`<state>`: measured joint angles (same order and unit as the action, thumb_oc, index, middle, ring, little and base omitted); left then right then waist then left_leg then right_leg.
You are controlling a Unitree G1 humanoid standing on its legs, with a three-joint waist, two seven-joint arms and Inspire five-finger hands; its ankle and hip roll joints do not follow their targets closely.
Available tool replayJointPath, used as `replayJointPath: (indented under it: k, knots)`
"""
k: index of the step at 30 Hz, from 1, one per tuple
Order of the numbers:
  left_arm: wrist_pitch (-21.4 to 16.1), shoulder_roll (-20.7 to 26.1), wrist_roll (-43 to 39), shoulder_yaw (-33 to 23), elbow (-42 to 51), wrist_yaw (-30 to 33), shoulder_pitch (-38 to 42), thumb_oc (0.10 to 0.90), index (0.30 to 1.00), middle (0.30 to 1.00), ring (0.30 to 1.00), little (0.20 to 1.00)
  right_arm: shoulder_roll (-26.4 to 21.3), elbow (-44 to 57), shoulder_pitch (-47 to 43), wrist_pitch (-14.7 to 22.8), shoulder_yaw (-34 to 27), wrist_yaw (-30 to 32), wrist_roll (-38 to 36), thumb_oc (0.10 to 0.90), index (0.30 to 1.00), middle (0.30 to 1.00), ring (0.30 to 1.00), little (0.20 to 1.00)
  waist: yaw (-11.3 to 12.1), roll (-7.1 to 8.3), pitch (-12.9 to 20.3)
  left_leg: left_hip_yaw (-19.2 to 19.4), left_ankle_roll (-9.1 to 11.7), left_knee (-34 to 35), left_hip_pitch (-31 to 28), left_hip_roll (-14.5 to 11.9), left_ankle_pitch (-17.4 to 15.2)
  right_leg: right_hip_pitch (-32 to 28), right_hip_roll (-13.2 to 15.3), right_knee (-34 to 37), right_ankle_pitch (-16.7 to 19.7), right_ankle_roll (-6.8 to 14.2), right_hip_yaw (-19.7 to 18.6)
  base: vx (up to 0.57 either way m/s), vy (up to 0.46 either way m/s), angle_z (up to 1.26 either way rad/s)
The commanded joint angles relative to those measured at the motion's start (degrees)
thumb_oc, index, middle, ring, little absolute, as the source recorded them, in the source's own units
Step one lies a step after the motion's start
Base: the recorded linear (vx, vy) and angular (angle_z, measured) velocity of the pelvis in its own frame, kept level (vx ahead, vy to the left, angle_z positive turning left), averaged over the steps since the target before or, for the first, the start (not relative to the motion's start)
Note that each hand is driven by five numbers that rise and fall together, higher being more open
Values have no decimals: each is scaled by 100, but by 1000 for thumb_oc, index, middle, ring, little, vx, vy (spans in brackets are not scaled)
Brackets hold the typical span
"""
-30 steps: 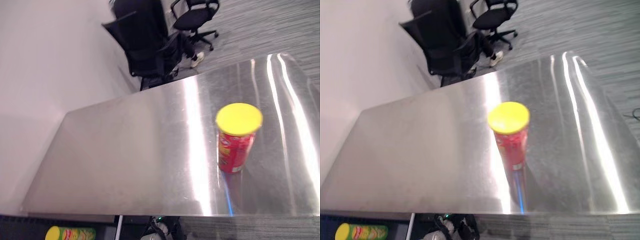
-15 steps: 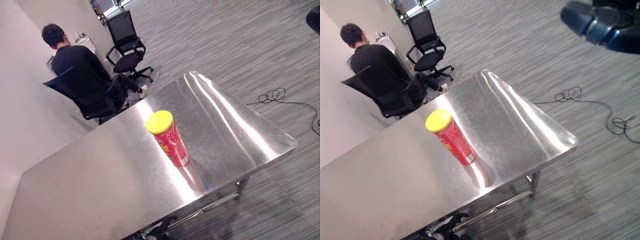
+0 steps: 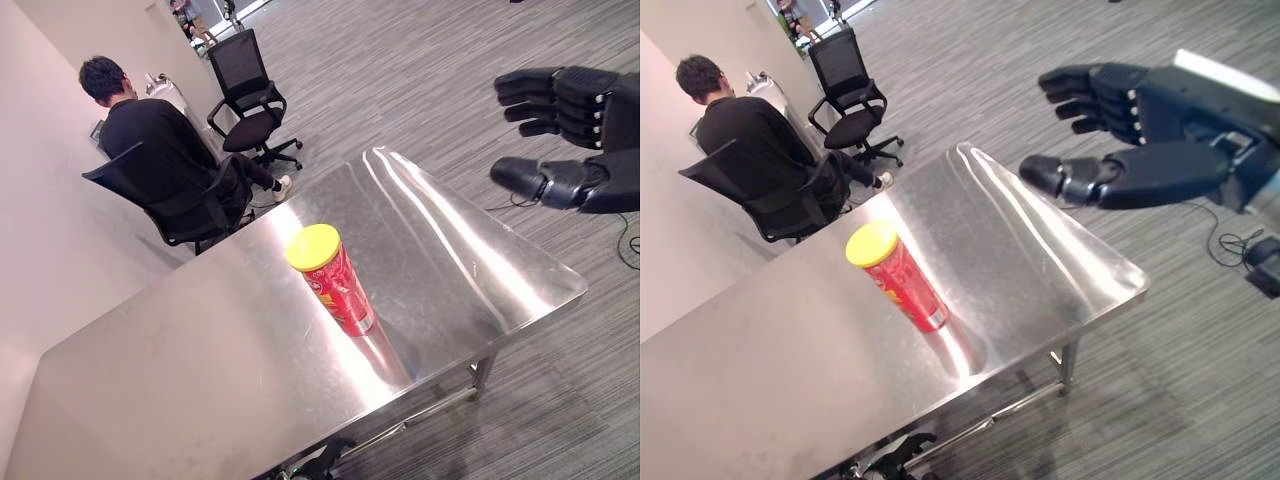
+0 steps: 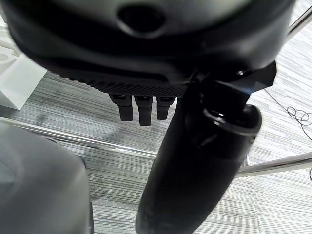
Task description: Put the goods on the table back onto the shelves and tidy them up.
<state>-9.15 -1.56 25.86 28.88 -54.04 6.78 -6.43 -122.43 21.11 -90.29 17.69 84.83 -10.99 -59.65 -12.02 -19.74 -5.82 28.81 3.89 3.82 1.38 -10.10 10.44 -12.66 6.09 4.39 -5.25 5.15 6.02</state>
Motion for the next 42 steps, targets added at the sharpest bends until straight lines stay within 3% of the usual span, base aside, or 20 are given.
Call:
replayJointPath:
  k: [1,3,12,17,24,42]
  knots:
    - [-283,-1188,14,316,-232,57,849,800,900,900,900,900,-346,599,-573,495,-461,210,208,800,900,900,900,900,187,-559,501,-109,712,-168,-49,-1184,566,307,-526,-187,18,-14,414,2,-17,6]
    - [-283,-1196,26,353,-260,54,890,800,900,900,900,900,-329,607,-647,520,-461,229,314,800,900,900,900,900,231,-569,533,-223,772,-123,-102,-1157,479,260,-529,-166,-48,-2,348,26,-3,1]
    - [-301,-1293,63,432,-357,33,1070,800,900,900,900,900,7,647,-766,630,-461,345,755,800,900,900,900,900,408,-653,470,-179,686,-159,-43,-1150,523,248,-525,-176,1,-24,495,-15,-5,6]
    - [-307,-1297,88,335,-437,39,1182,800,900,900,900,900,417,784,-499,647,-461,362,1176,800,900,900,900,900,371,-603,435,-246,658,-150,-35,-1079,460,198,-512,-168,-10,-14,576,7,12,4]
    - [-322,-1289,116,292,-440,36,1184,800,900,900,900,900,539,915,-336,636,-461,311,1373,800,900,900,900,900,345,-583,438,-300,655,-165,-16,-1065,444,166,-519,-152,-24,-22,623,-2,-3,3]
    - [-306,-1621,157,87,-405,103,1261,800,900,900,900,900,1317,628,216,700,-461,701,1896,800,900,900,900,900,269,-945,378,-473,611,-244,29,-996,349,65,-508,-175,-99,-47,716,3,-1,3]
